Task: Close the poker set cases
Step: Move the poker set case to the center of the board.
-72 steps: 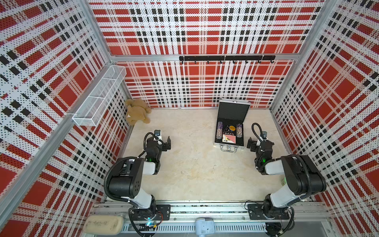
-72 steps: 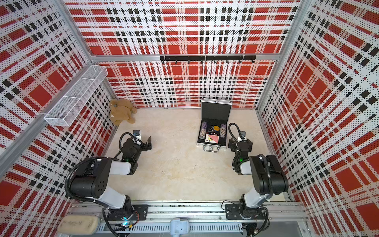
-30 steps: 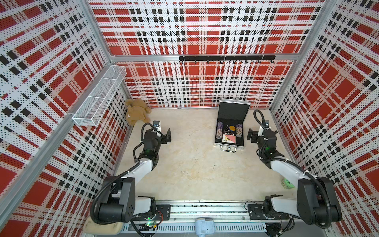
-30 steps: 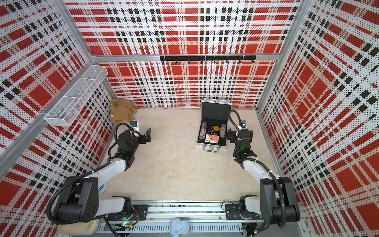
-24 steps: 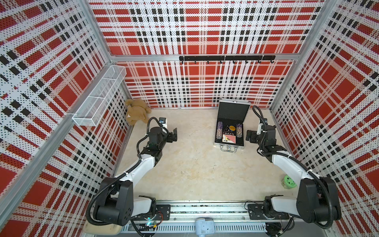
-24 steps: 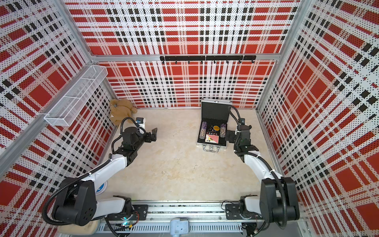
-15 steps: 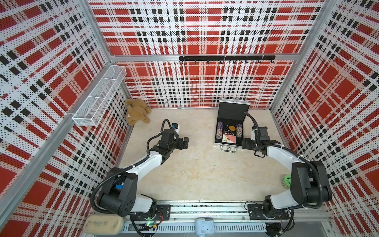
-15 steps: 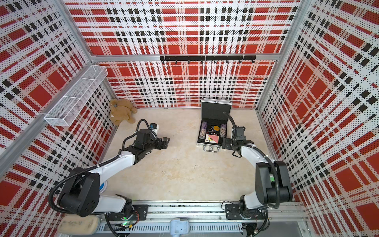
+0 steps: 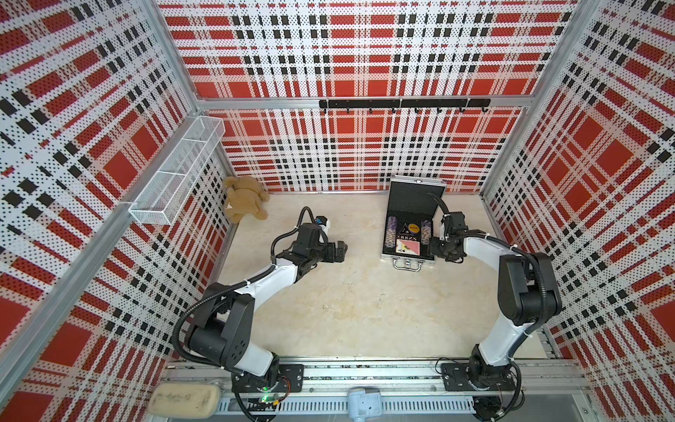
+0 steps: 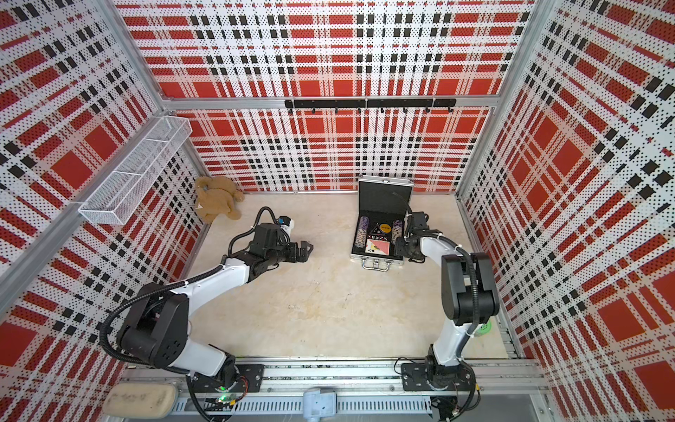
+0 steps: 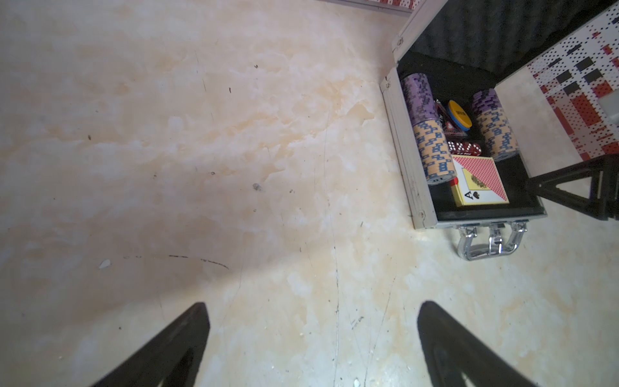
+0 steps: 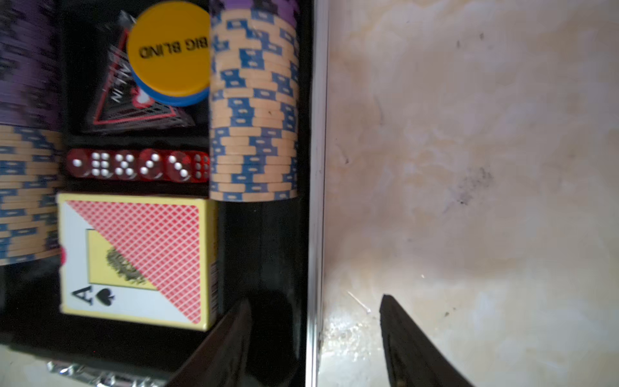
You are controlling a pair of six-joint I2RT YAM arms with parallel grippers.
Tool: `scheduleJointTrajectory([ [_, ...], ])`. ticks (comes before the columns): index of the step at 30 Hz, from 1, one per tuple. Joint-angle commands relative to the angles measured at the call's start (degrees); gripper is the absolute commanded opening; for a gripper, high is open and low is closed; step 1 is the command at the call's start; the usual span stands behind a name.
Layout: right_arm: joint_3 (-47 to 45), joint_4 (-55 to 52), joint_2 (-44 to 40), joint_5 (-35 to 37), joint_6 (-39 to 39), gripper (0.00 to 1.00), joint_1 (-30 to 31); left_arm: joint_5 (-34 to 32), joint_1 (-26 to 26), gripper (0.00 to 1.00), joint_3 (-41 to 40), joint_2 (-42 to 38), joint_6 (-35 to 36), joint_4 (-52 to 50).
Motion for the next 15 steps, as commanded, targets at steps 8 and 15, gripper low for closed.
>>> scheduleJointTrajectory([
  [8, 3.21, -2.48, 5.03, -0.06, 0.26, 0.27, 0.12, 0.66, -1.3, 1.0, 2.2, 1.56, -0.84, -2.7],
  [15, 0.0, -1.85, 3.24, -1.96, -0.78, 0.18, 0.37, 1.44, -1.34, 0.98, 2.83, 2.28, -1.24, -4.52],
])
